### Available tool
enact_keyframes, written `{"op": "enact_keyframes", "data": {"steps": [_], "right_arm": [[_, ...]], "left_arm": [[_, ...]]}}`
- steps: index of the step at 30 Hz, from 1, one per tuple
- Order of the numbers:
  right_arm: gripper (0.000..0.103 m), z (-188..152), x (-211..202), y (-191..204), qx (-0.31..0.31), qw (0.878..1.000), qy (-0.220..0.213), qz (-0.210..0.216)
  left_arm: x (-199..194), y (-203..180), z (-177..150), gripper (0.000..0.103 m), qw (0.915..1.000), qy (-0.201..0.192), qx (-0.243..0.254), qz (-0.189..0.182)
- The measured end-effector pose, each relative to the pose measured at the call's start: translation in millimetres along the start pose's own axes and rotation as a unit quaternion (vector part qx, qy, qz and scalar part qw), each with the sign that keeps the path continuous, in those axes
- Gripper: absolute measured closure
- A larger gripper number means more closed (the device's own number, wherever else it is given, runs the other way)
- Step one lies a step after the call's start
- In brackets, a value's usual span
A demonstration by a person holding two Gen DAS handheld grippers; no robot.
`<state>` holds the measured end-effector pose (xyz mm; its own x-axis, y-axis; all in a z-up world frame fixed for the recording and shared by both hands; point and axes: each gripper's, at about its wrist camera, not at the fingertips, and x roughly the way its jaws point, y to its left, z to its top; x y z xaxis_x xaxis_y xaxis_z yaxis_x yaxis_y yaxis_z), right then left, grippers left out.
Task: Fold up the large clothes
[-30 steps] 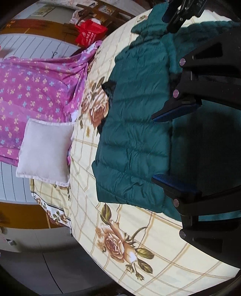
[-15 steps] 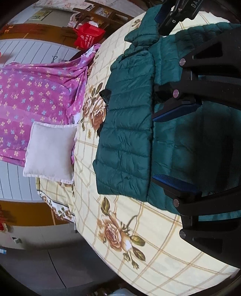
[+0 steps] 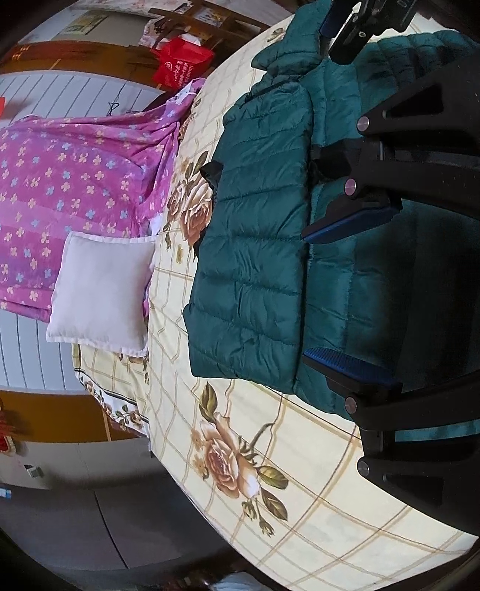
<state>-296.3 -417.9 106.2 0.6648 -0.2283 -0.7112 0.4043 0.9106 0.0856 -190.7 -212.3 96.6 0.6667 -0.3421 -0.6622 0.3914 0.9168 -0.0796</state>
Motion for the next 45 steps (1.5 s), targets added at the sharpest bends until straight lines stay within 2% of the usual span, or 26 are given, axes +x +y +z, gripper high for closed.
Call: {"op": "enact_keyframes", "data": {"steps": [6,18,28,39,45], "right_arm": [[0.02,1.8,12.2,2.1,0.013,1.0,0.014,0.001],[0.02,3.2,16.1,12.1,0.001,1.0,0.013,-0.006],[0.02,2.8,22.8,0.2,0.012,1.0,0.018,-0.014],[0.02,5.0,28.0,-14.0,0.019,0.999,0.02,-0.025],[0.02,5.5,28.4,-22.6,0.023,0.999,0.02,-0.031]], "left_arm": [[2.5,-2.2,1.8,0.063,0.9999,0.003,0.002,-0.009],[5.8,-7.0,-1.8,0.063,0.9998,0.009,0.002,-0.015],[13.0,-7.9,-3.8,0.063,0.9994,0.02,-0.002,-0.03],[13.5,-7.7,-2.7,0.063,0.9985,0.014,-0.013,-0.051],[12.9,-7.0,-2.0,0.063,0.9968,0.013,-0.023,-0.075]]}}
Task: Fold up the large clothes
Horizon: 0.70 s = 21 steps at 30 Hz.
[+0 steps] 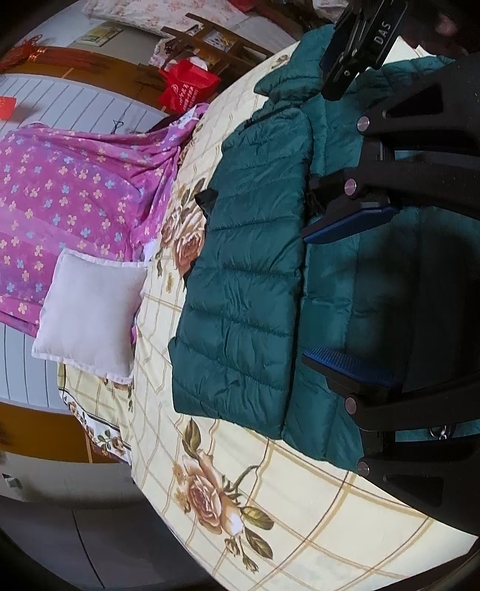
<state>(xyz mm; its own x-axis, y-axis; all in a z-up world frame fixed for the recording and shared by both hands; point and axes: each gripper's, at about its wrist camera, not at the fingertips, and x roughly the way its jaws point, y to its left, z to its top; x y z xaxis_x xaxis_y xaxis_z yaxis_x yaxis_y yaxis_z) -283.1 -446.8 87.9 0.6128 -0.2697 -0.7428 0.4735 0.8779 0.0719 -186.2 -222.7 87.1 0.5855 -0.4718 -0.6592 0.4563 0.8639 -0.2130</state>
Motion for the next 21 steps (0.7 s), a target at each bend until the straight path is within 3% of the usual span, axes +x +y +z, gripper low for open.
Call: {"op": "enact_keyframes", "data": {"steps": [8,21], "right_arm": [[0.02,8.3,-1.8,-30.3,0.012,1.0,-0.008,-0.023],[0.02,33.7,-8.9,-124.6,0.061,0.993,-0.041,-0.095]], "left_arm": [[-7.2,-6.9,1.4,0.063,0.9989,-0.014,0.008,-0.044],[-0.6,0.1,0.4,0.063,0.9993,-0.006,-0.015,-0.035]]}}
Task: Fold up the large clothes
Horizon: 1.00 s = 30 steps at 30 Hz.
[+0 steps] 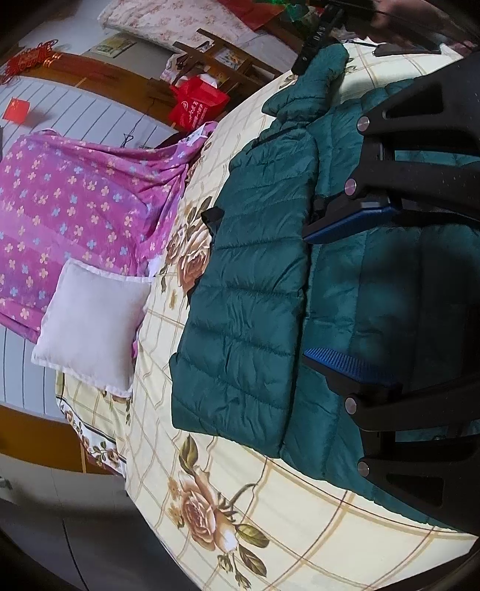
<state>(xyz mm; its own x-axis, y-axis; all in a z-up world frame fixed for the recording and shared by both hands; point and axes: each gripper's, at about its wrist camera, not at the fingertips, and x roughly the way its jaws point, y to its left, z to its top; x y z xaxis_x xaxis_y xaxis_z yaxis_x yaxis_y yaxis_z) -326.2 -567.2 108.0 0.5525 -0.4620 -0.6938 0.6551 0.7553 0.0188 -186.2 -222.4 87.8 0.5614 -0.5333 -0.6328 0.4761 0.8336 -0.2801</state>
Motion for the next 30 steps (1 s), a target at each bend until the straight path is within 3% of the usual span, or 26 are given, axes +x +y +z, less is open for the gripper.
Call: {"op": "enact_keyframes", "data": {"steps": [9,13,22,30], "right_arm": [[0.02,15.1,21.8,-102.6,0.088,0.994,-0.017,-0.063],[0.02,17.4,38.9,-154.6,0.124,0.987,-0.002,-0.104],[0.02,0.0,69.4,-259.2,0.197,0.963,0.023,-0.184],[0.019,-18.7,89.5,-315.8,0.287,0.937,0.043,-0.192]], "left_arm": [[1.8,-2.6,-2.0,0.063,1.0,0.001,0.009,0.003],[3.5,-2.4,-2.9,0.063,0.9999,0.002,0.011,0.006],[7.9,-0.1,-4.6,0.063,0.9999,0.01,0.007,0.008],[14.2,3.3,-7.5,0.063,0.9997,0.019,0.004,0.014]]}}
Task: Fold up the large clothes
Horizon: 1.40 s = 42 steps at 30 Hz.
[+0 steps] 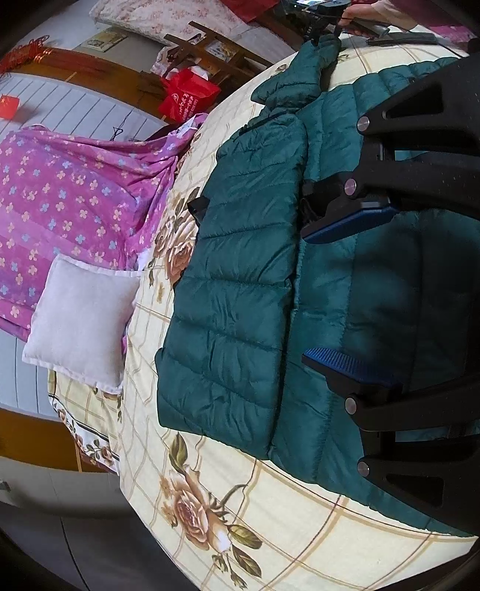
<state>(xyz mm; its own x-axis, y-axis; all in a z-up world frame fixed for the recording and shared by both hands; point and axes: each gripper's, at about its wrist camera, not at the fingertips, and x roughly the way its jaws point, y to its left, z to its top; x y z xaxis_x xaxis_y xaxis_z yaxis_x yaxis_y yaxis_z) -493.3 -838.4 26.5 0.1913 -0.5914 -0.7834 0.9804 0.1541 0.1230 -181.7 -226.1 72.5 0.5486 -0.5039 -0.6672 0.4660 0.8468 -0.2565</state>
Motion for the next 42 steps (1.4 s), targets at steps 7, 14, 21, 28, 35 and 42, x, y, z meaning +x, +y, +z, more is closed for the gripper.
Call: {"op": "enact_keyframes", "data": {"steps": [7,14,21,28,35,42], "right_arm": [[0.029,-1.2,11.4,4.2,-0.001,1.0,0.011,0.009],[0.085,6.0,-36.6,19.8,-0.029,0.997,-0.032,0.07],[0.087,8.1,-135.4,80.1,-0.111,0.973,-0.081,0.183],[0.088,-24.1,-222.5,166.9,-0.194,0.93,-0.079,0.301],[0.095,-93.4,-273.8,269.9,-0.298,0.878,-0.059,0.37],[0.048,-125.4,-263.0,307.2,-0.339,0.878,-0.02,0.337]], "left_arm": [[2.0,0.3,-0.4,0.063,1.0,0.003,0.002,0.005],[-3.9,5.1,2.8,0.063,0.9998,-0.002,-0.005,0.018],[-16.8,10.7,5.9,0.063,0.9995,-0.013,-0.014,0.024],[-31.4,18.0,10.9,0.063,0.9991,-0.027,-0.03,0.015],[-39.1,28.9,15.3,0.063,0.9981,-0.035,-0.051,0.011],[-47.7,40.0,20.5,0.063,0.9969,-0.047,-0.062,0.009]]}}
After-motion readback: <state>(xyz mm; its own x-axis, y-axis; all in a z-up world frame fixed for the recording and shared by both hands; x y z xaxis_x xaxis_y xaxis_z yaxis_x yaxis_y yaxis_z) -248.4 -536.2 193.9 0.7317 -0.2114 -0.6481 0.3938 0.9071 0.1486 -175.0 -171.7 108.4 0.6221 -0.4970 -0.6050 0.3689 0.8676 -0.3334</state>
